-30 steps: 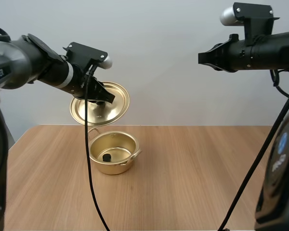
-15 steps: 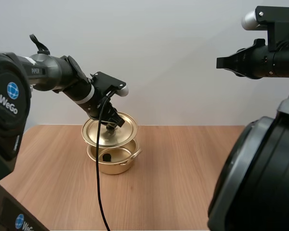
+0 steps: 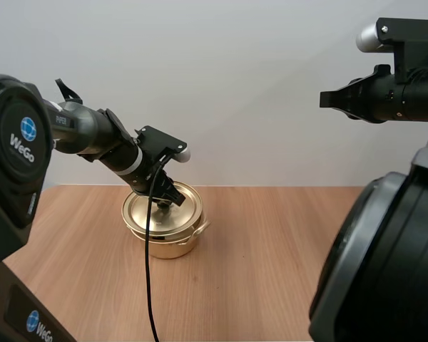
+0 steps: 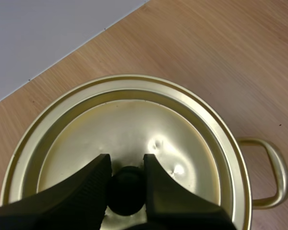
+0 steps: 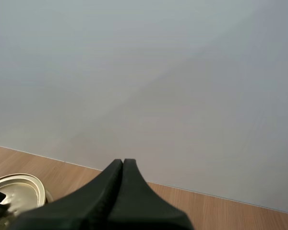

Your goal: Open the pot, put the car inside, and close it

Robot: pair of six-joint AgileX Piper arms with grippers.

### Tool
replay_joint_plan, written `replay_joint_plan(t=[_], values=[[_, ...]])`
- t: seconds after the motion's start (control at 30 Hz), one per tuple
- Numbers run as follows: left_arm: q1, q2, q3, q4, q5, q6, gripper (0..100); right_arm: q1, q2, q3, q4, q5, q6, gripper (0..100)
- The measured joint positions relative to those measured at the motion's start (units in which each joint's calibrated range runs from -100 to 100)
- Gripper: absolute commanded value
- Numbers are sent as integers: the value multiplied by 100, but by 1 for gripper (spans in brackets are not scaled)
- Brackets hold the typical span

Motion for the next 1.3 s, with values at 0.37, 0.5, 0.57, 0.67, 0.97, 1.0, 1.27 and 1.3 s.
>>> replay_joint_plan(t=[0.37,0.5,0.57,0.67,0.97,1.0,1.27,1.3], values=[[0,324,29,-411,88,80,0,0,0,0,0,0,-8,0],[0,375,97,-422,-142,80,0,0,0,0,0,0,-8,0],[0,410,105,-374,-311,90,0,0,0,0,0,0,-8,0],[0,444,105,-374,-368,102,0,0,0,0,0,0,-8,0],[0,580,105,-335,-440,102,0,0,0,0,43,0,-112,0],[0,580,105,-335,-440,102,0,0,0,0,43,0,-112,0],[0,527,105,-325,-415,251,61,0,0,0,43,0,-166,0],[0,474,114,-363,-440,260,74,0,0,0,43,0,-166,0]])
